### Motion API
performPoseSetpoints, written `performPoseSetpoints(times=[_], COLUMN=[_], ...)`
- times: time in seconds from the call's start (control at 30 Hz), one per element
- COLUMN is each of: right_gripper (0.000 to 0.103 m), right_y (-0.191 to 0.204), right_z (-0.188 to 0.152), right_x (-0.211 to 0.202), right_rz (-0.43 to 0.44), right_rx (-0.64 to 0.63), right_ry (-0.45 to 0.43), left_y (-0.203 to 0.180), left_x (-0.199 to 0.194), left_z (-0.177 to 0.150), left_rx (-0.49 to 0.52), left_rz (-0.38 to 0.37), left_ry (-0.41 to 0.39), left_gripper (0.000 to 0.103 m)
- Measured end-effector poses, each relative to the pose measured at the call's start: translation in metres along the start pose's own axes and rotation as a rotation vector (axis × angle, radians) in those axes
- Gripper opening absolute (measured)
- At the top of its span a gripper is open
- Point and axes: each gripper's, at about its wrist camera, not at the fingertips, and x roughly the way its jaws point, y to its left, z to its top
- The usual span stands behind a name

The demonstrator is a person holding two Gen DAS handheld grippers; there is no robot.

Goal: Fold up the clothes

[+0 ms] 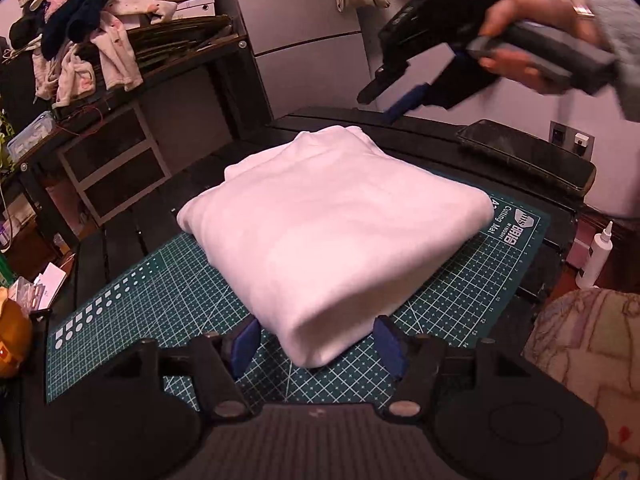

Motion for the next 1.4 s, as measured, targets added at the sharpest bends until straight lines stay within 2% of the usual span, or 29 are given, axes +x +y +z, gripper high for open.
performPoseSetpoints(times=[0.07,0.13,0.2,0.23,0.27,0.3,0.33,0.4,0.5,0.6,0.67,0.73,0.8,0.87,1.0,1.03,1.07,1.1,1.33,1.37,1.4], right_gripper=[0.033,0.039,0.039,0.036,0.014,0.007,0.006,0.005,0.005,0.012,0.037,0.04,0.04,0.04,0.038,0.026,0.007,0.007,0.007,0.007,0.007], right_y=[0.005,0.009,0.01,0.01,0.01,0.013,0.016,0.036,0.033,0.02,0.01,-0.009,-0.017,-0.016,-0.005,-0.004,0.001,0.005,0.095,0.1,0.105], right_z=[0.0,0.011,0.024,0.027,0.03,0.031,0.032,0.033,0.033,0.032,0.032,0.032,0.031,0.031,0.035,0.037,0.037,0.037,0.038,0.041,0.047], right_x=[0.01,0.032,0.057,0.059,0.062,0.061,0.06,0.045,0.034,0.03,0.03,0.028,0.031,0.036,0.047,0.048,0.05,0.052,0.031,0.032,0.036], right_rz=[0.008,-0.054,-0.148,-0.132,-0.116,-0.105,-0.095,-0.116,-0.146,-0.193,-0.2,-0.152,-0.105,-0.112,-0.148,-0.141,-0.155,-0.168,-0.101,-0.118,-0.175], right_rx=[-0.026,-0.019,0.009,0.02,0.031,0.027,0.022,-0.07,-0.065,-0.006,0.058,0.167,0.2,0.194,0.099,0.08,0.057,0.033,-0.271,-0.293,-0.32], right_ry=[-0.003,-0.004,0.019,0.036,0.053,0.055,0.056,0.009,-0.01,-0.019,-0.039,-0.059,-0.046,-0.035,-0.021,-0.009,-0.001,0.007,-0.119,-0.125,-0.124], left_y=[-0.001,0.0,0.0,0.0,0.0,0.001,0.001,0.001,0.0,0.002,0.003,0.004,0.003,0.003,0.002,0.002,0.002,0.001,0.001,0.0,-0.001], left_x=[0.0,0.0,0.0,-0.001,-0.001,-0.001,-0.002,-0.003,-0.002,-0.001,-0.001,-0.001,-0.001,-0.001,0.0,0.0,0.0,0.0,-0.007,-0.006,-0.005], left_z=[0.001,0.002,0.004,0.004,0.004,0.004,0.004,0.003,0.001,0.003,0.003,0.003,0.003,0.003,0.004,0.005,0.005,0.005,0.006,0.007,0.007], left_rx=[0.005,0.01,0.019,0.022,0.024,0.024,0.022,0.013,0.008,-0.003,-0.002,0.005,0.008,0.006,0.001,-0.001,-0.002,-0.002,-0.03,-0.026,-0.021], left_rz=[0.001,0.0,0.001,0.002,0.003,0.005,0.004,-0.002,-0.003,-0.009,-0.013,-0.015,-0.015,-0.014,-0.01,-0.01,-0.009,-0.009,0.015,0.014,0.013], left_ry=[0.005,0.016,0.024,0.026,0.028,0.027,0.026,0.023,0.021,0.024,0.026,0.027,0.027,0.026,0.026,0.026,0.027,0.026,-0.008,-0.006,0.0], left_gripper=[0.062,0.062,0.062,0.062,0.062,0.062,0.062,0.062,0.062,0.062,0.062,0.062,0.062,0.062,0.063,0.063,0.063,0.063,0.062,0.062,0.062])
